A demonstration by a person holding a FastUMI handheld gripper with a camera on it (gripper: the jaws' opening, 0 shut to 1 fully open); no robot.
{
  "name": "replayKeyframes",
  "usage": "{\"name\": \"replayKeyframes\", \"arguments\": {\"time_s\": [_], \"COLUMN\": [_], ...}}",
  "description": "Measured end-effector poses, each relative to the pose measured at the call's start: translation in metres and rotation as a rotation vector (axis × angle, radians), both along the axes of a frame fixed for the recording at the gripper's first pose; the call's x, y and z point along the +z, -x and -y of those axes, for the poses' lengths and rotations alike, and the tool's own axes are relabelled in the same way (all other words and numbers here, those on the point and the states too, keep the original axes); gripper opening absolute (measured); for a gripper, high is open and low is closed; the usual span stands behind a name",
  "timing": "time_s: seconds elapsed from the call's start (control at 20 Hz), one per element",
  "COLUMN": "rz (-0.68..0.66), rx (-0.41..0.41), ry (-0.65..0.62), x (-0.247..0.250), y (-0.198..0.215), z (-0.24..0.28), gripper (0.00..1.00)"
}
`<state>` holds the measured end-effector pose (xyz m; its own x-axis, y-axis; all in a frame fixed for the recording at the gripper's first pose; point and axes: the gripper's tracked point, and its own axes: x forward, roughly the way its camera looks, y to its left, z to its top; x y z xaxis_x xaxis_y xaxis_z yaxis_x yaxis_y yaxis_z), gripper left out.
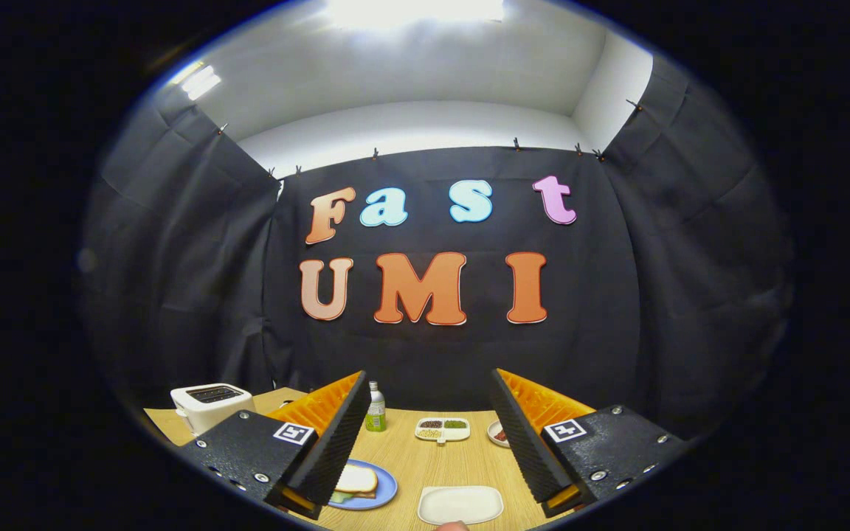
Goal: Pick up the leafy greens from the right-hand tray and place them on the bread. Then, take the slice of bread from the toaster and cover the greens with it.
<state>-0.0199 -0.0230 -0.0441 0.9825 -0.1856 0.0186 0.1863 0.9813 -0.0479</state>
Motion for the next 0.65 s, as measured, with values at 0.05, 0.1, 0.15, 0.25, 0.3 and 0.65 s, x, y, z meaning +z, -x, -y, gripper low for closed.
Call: {"name": "replayKeyframes", "arguments": {"time_s": [0.05,0.1,0.15,0.25,0.3,0.65], "rz": [0.004,0.007,0.011,0.028,0.041,0.106], "rx": [0.001,0.005,0.0,-0.018,-0.025,0.02], "ry": [0.002,0.009,0.014,0.02,0.018,-0.019], "x": [0.001,0.001,0.003,0.007,0.01,0.017], "y": [0.001,0.002,0.002,0.0,0.0,-0.003], "z": [0.0,0.0,0.002,0.006,0.007,-0.007], "gripper": [0.97,0.97,0.97,0.97,0.97,0.97]}}
